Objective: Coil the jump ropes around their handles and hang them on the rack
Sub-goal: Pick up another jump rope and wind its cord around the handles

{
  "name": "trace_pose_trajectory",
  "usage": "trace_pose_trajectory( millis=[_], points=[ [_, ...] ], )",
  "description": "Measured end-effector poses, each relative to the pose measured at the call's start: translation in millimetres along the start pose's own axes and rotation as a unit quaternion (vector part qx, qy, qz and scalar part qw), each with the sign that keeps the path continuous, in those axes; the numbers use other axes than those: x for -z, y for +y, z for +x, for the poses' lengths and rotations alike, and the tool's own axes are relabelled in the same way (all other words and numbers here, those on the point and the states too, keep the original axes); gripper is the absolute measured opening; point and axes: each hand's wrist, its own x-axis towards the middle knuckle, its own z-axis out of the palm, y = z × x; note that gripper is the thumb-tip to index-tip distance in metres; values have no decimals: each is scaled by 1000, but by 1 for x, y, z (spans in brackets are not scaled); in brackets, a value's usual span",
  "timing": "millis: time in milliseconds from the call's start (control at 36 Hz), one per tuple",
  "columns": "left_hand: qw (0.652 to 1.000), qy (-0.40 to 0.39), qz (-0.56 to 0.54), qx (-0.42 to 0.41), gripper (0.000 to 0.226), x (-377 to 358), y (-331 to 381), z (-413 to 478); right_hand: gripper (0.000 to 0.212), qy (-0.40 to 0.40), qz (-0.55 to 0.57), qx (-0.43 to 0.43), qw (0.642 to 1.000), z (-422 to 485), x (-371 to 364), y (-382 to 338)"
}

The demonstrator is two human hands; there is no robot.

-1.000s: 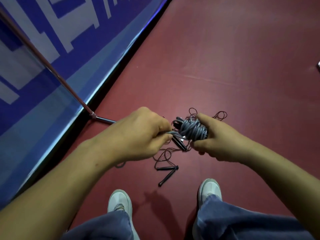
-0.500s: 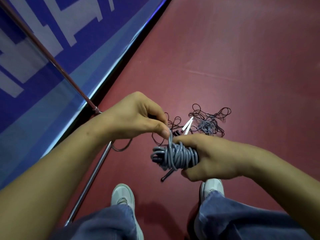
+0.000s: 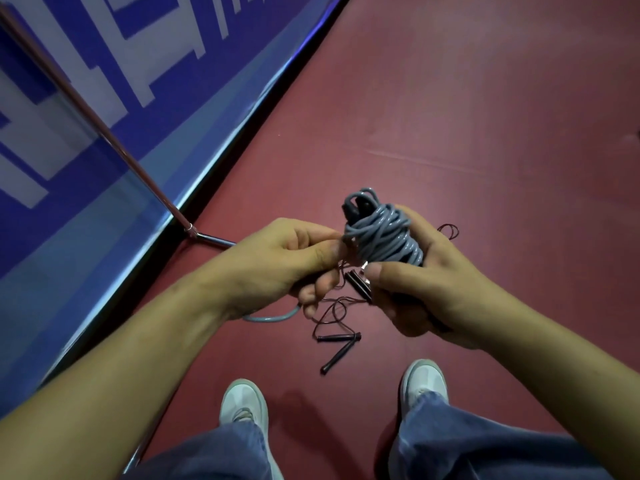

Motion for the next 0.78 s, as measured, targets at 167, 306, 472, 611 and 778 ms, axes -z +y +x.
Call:
trace_pose_trajectory(
  millis=[167,306,472,611,778],
  points=[
    [999,22,1,35,26,-2,3,0,40,24,7,-3,1000,7,-3,3],
    [993,65,65,75,30,-8,-3,2,35,46,-67,-46,996,12,1,14],
    [992,96,25,73,44,4,-2,-3,35,62,-116,-73,989,15,14,19],
    [992,119,38,3,22,7,-4,-5,33,77,-93,-83,989,18,19,21],
    [980,100,-141,-100,25,4,5,-7,31,72,-69,-97,990,16,21,19]
  ],
)
